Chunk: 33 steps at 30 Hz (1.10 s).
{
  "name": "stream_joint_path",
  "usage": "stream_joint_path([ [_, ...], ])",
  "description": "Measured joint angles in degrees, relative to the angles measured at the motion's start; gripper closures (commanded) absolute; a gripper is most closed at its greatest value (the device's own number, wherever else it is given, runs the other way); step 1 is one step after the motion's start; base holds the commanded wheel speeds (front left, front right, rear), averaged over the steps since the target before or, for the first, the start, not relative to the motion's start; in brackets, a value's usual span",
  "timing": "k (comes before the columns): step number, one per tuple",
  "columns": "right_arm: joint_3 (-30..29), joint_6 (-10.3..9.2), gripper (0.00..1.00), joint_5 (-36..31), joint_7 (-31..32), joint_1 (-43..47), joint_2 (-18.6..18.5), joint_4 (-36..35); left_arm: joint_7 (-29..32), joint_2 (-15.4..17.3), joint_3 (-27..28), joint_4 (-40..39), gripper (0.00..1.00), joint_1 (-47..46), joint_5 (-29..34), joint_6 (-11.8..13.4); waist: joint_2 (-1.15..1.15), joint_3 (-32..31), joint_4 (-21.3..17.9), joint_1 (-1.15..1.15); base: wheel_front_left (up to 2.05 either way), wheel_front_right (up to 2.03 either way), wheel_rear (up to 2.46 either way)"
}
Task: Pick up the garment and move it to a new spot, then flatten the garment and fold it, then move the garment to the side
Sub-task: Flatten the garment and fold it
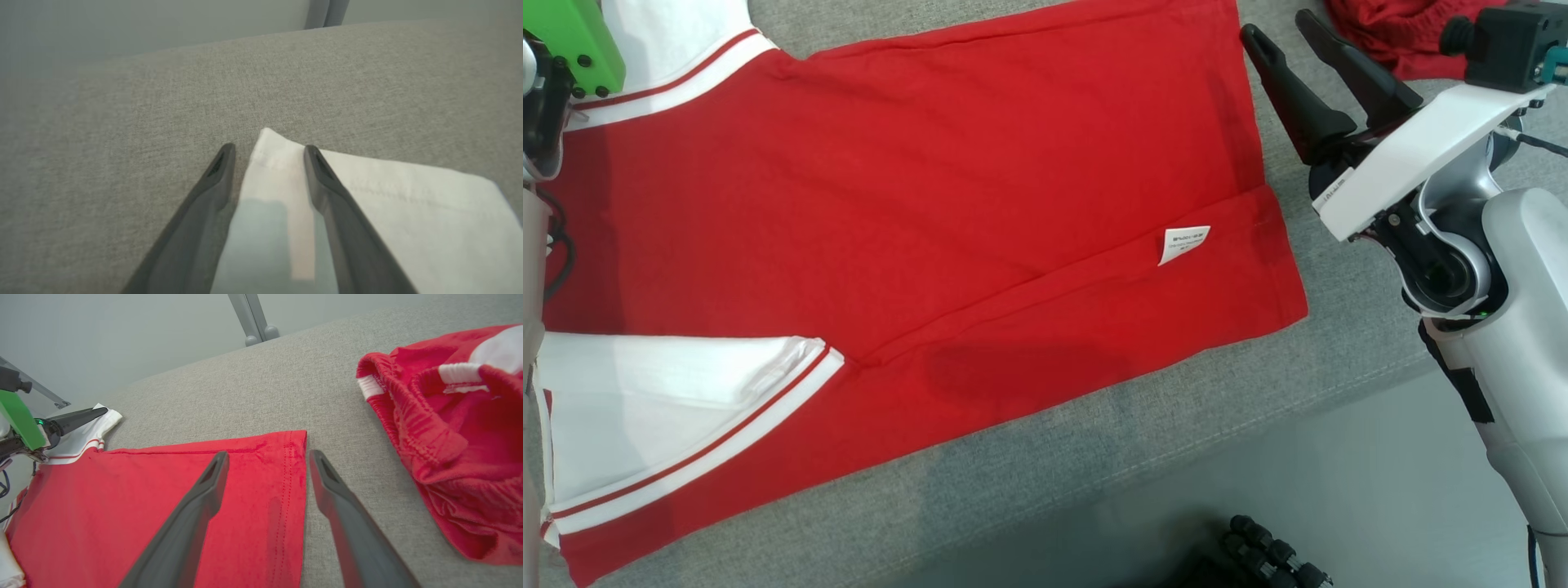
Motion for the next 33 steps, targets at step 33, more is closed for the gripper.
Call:
stream_joint_path([
  [33,-2.4,-1.64,0.00,1.4,6.2,-6.4,-4.4,14.3,-13.1,-6.9,-0.8,-1.2,1.00,-0.7,-3.0,-9.0,0.00,-1.1,10.8,0.00,0.00,0.00,0.00],
])
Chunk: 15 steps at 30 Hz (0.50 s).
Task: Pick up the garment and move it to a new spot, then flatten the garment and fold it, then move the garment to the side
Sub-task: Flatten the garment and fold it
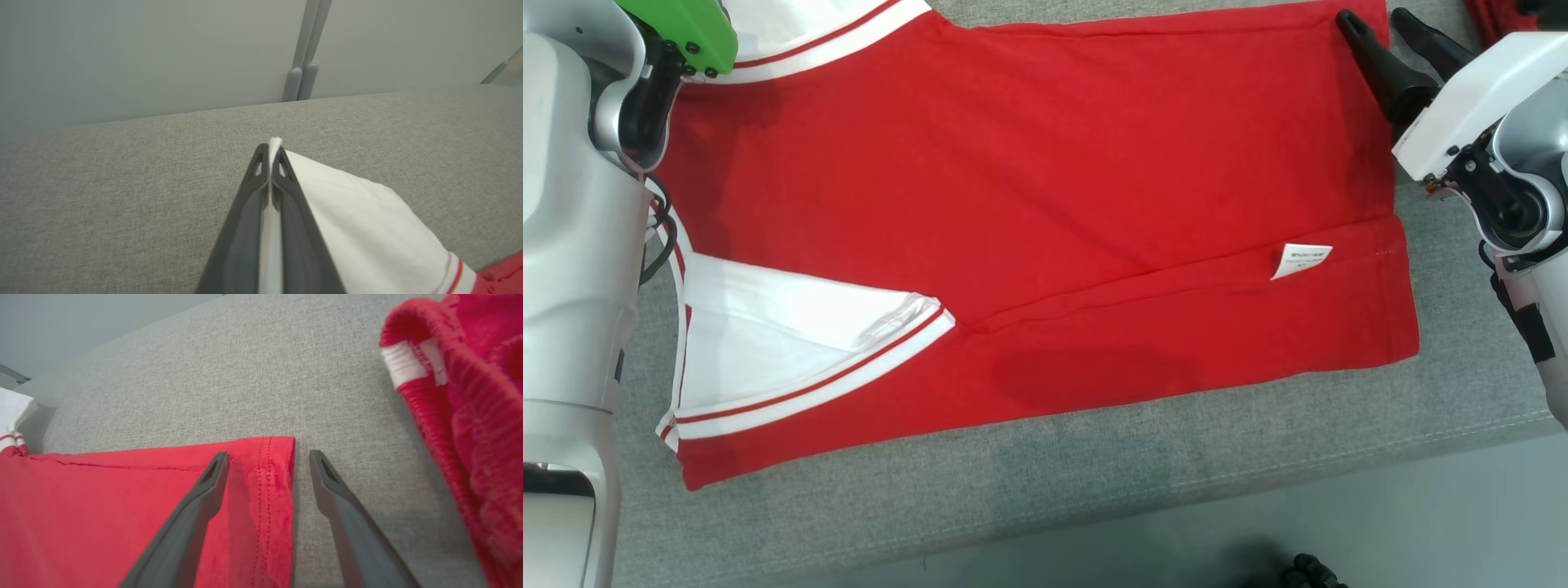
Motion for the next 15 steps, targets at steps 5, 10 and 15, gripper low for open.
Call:
stream_joint_path([
  [5,0.3,0.00,0.00,0.0,0.6,-1.2,0.0,2.6,-0.5,-0.1,0.0,0.1,1.00,0.3,-1.1,-0.1,0.00,-0.1,0.5,0.00,0.00,0.00,0.00],
  [10,0.7,0.04,0.41,-0.2,1.0,-2.8,0.2,4.6,-1.3,-0.3,0.7,0.4,1.00,0.5,-2.2,-0.5,0.00,-0.3,0.8,0.00,0.00,0.00,0.00],
  [15,1.6,0.14,0.66,-0.5,1.5,-3.9,0.8,6.9,-1.5,-0.4,1.2,0.7,1.00,1.2,-2.8,-0.6,0.00,-0.6,1.1,0.00,0.00,0.00,0.00],
])
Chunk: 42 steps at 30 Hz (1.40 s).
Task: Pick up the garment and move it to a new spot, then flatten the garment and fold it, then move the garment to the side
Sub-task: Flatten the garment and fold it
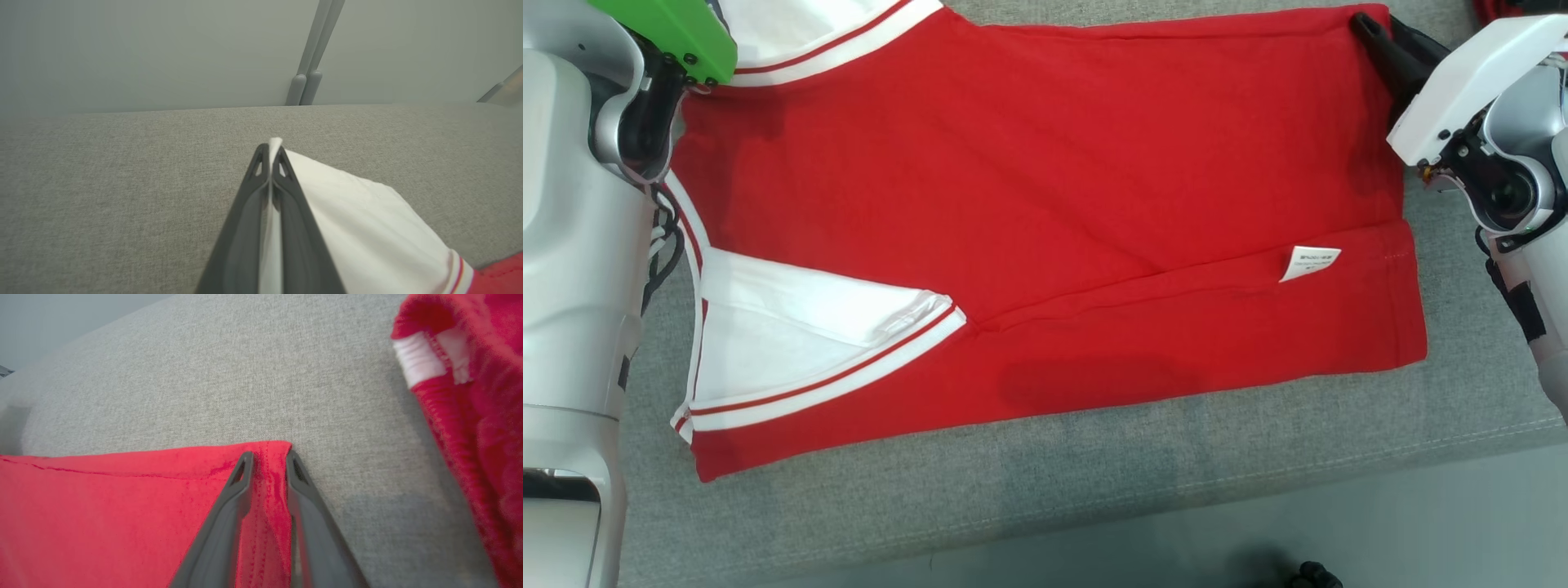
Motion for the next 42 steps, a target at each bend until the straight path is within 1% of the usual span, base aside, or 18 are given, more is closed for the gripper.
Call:
stream_joint_path([
  [2,0.2,0.09,0.75,0.0,0.0,-0.5,0.4,0.8,-0.1,0.0,0.3,0.1,1.00,0.0,-0.5,0.0,0.00,-0.1,0.1,0.00,0.00,0.00,0.00],
  [3,0.3,0.26,0.86,0.0,-0.1,-0.7,0.5,1.2,-0.3,0.0,0.4,0.2,1.00,0.2,-0.7,0.0,0.00,-0.2,0.1,0.00,0.00,0.00,0.00],
  [5,0.6,0.52,1.00,-0.5,-0.6,-1.0,0.8,1.8,-0.5,0.0,0.6,0.3,1.00,0.6,-1.2,0.0,0.00,-0.5,0.2,0.00,0.00,0.00,0.00],
  [10,0.9,1.22,1.00,-1.1,-2.6,-1.1,1.7,2.9,-2.1,0.2,2.3,0.1,1.00,2.1,-3.2,-0.5,0.00,-1.5,0.0,0.00,0.00,0.00,0.00],
  [15,1.2,2.27,1.00,-1.6,-5.7,-1.2,2.6,3.1,-5.1,0.8,3.5,-1.8,1.00,4.6,-4.3,-0.7,0.00,-2.7,-0.5,0.00,0.00,0.00,0.00],
  [18,1.2,2.54,1.00,-1.6,-8.0,-0.7,3.3,3.2,-7.3,0.8,4.0,-3.4,1.00,7.9,-5.6,-0.7,0.00,-3.8,-0.7,0.00,0.00,0.00,0.00],
  [21,0.8,3.04,1.00,-1.5,-10.5,1.0,3.1,3.2,-9.3,0.6,4.1,-5.2,1.00,11.9,-6.8,-0.7,0.00,-5.0,-0.9,0.00,0.00,0.00,0.00],
  [25,-0.1,3.11,1.00,-1.4,-14.1,4.3,3.0,3.2,-12.4,0.3,4.4,-7.8,1.00,17.5,-7.5,-1.0,0.00,-6.8,-0.7,0.00,0.00,0.00,0.00],
  [27,-0.5,3.52,1.00,-1.4,-15.8,6.0,2.7,3.2,-12.8,0.0,4.4,-9.3,1.00,20.3,-7.9,-1.0,0.00,-7.7,-0.5,0.00,0.00,0.00,0.00],
  [30,-0.9,3.54,1.00,-1.3,-17.4,7.7,2.6,3.2,-13.5,-0.2,4.6,-10.9,1.00,22.8,-8.0,-1.0,0.00,-8.7,-0.2,0.00,0.00,0.00,0.00],
  [36,-1.3,4.03,1.00,-0.1,-21.7,12.4,2.7,2.0,-14.1,-1.3,5.1,-17.1,1.00,30.1,-8.6,-1.0,0.00,-11.9,1.1,0.00,0.00,0.00,0.00],
  [42,-1.2,4.04,1.00,0.3,-25.0,17.3,2.7,0.8,-14.1,-1.4,5.4,-23.6,1.00,38.2,-9.0,-1.0,0.00,-15.2,2.5,0.00,0.00,0.00,0.00],
])
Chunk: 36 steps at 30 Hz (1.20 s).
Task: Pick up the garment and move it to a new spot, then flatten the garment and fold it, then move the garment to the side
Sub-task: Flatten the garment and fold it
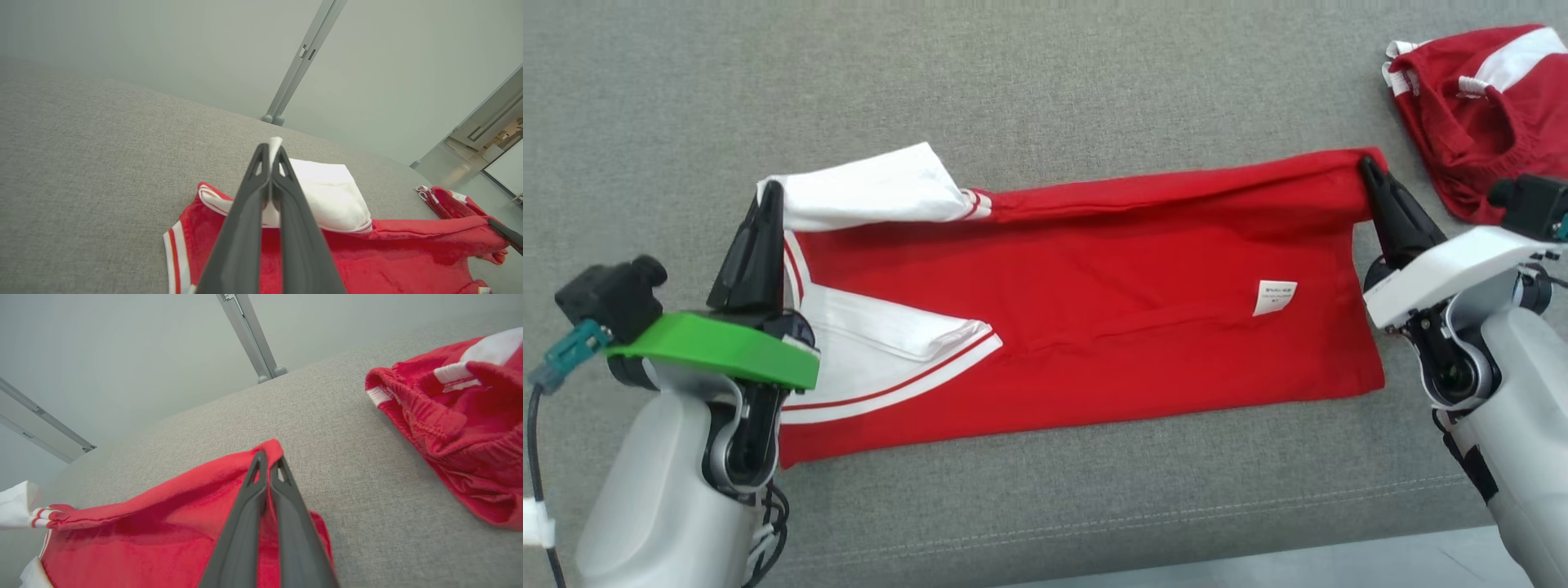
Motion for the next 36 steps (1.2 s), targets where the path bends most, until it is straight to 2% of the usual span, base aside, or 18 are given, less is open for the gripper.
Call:
stream_joint_path([
  [3,-0.4,0.00,1.00,0.8,-1.4,2.7,0.0,-0.4,0.0,0.0,0.4,-3.2,1.00,4.0,0.0,0.2,0.00,-1.6,0.7,0.00,0.00,0.00,0.00],
  [9,-0.6,0.01,1.00,2.4,-2.1,7.8,0.6,-0.7,0.0,-0.2,1.3,-8.6,1.00,12.4,-0.6,2.3,0.00,-4.4,2.1,0.00,0.00,0.00,0.00],
  [15,-0.5,0.01,1.00,3.4,-2.1,11.7,0.7,-0.7,0.4,-1.7,-0.8,-11.0,1.00,20.9,-2.3,3.0,0.00,-6.4,3.2,0.00,0.00,0.00,0.00],
  [21,1.8,0.01,1.00,3.1,-1.8,12.7,1.0,-1.5,1.4,-1.5,-1.8,-12.7,1.00,23.8,-2.4,3.2,0.00,-7.1,2.8,0.00,0.00,0.00,0.00],
  [25,4.0,0.14,1.00,0.2,-1.8,13.6,0.3,-1.6,1.8,-0.7,-0.8,-13.7,1.00,25.9,-2.5,5.1,0.00,-7.1,1.7,0.00,0.00,0.00,0.00],
  [30,4.8,0.19,1.00,-0.8,-1.8,15.0,-0.9,-1.6,2.2,0.0,0.3,-14.3,1.00,27.3,-3.0,5.7,0.00,-7.0,0.6,0.00,0.00,0.00,0.00],
  [32,5.5,0.19,0.85,-1.9,-1.9,15.4,-1.1,-1.6,2.6,0.0,0.5,-14.8,1.00,27.4,-3.6,6.0,0.00,-7.0,0.3,0.00,0.00,0.00,0.00],
  [34,6.3,0.35,0.84,-3.2,-2.5,15.6,-1.6,-1.7,3.0,0.1,0.7,-15.3,0.98,27.7,-4.1,6.2,0.00,-7.1,0.0,0.00,0.00,0.00,0.00],
  [36,6.9,0.49,0.79,-4.4,-3.1,15.6,-2.6,-2.0,3.6,0.2,0.5,-15.6,0.85,27.9,-4.1,6.5,0.00,-7.1,-0.3,0.00,0.00,0.00,0.00],
])
